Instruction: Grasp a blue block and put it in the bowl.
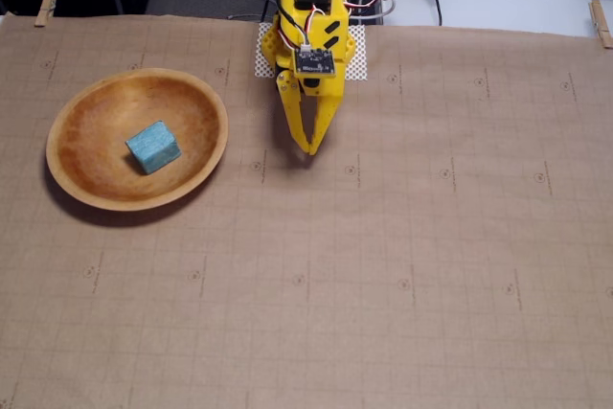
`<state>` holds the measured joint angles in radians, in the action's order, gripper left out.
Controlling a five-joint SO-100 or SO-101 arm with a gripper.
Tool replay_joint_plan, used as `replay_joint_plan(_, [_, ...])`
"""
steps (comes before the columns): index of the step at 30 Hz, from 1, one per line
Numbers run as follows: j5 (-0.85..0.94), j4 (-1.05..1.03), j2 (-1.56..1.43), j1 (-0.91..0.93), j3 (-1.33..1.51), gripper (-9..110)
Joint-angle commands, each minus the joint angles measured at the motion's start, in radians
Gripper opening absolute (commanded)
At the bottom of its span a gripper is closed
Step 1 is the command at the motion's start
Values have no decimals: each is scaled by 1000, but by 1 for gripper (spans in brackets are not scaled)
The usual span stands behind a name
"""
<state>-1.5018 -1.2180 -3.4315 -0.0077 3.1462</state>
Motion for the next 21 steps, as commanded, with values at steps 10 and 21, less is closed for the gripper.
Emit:
replay_joint_plan(10, [8,-106,-9,2,-20,-3])
replay_joint_plan(21, [6,-144,-2,-8,-20,-3])
